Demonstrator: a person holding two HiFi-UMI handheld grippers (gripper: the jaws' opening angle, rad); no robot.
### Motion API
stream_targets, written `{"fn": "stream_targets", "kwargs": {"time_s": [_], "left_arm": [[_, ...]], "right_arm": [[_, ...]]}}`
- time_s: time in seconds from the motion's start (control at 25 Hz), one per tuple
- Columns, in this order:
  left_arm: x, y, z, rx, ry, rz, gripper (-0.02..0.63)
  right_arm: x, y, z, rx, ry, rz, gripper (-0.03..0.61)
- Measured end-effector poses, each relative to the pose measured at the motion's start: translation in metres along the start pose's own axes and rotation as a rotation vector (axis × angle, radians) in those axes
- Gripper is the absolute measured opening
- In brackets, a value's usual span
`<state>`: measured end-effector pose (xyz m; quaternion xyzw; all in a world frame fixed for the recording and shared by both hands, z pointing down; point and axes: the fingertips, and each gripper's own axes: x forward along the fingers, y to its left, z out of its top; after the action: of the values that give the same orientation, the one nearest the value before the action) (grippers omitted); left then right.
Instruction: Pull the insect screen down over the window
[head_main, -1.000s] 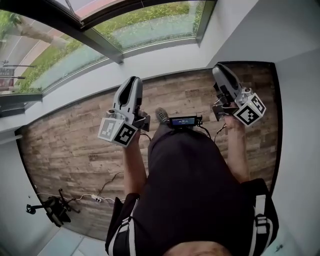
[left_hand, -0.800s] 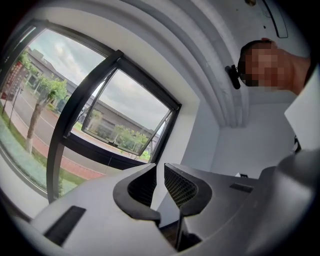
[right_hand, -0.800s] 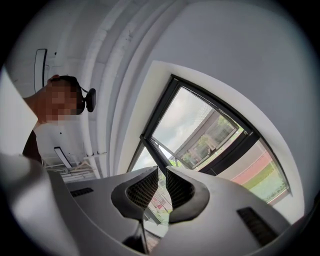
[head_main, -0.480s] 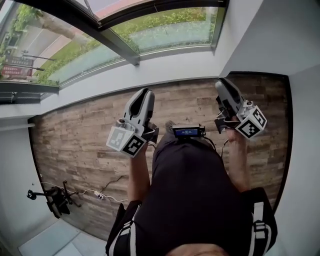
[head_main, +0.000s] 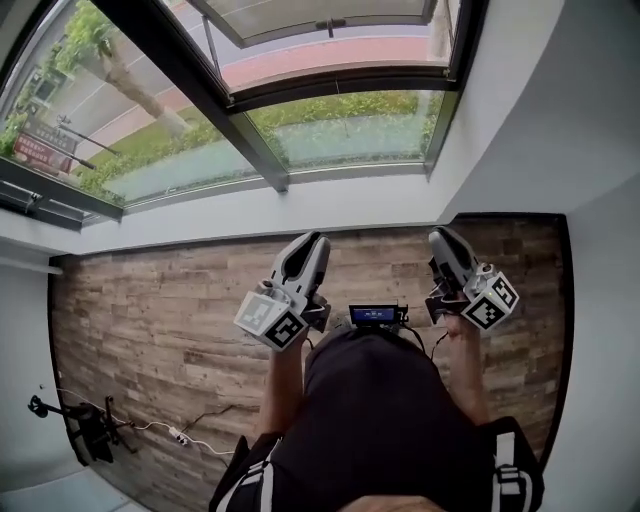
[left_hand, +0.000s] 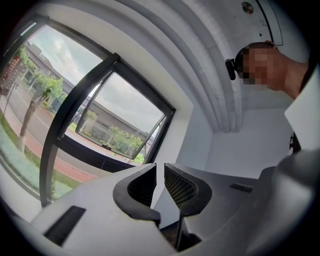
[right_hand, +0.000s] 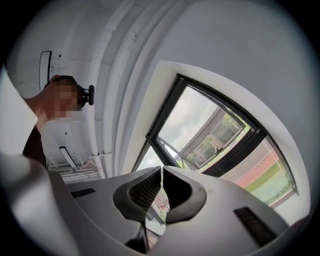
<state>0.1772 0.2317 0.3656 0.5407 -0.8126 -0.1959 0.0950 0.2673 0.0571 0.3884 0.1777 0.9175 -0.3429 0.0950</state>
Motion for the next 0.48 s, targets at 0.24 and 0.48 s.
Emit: {"fn": "stream_targets", "kwargs": {"time_s": [0.24,0.48], "left_arm": [[-0.013,0.016,0.008,-0.029,-0.016,0.006,0.052],[-0.022,0.026,0.005,-0.063,-0.014,0.008,0.052]], "right_arm": [[0.019,0.013,-0.015,-0.009,0.037,0.007,0.018],[0.029,0.023,-0.027,-0.020,0.074,0.004,0.018]]}}
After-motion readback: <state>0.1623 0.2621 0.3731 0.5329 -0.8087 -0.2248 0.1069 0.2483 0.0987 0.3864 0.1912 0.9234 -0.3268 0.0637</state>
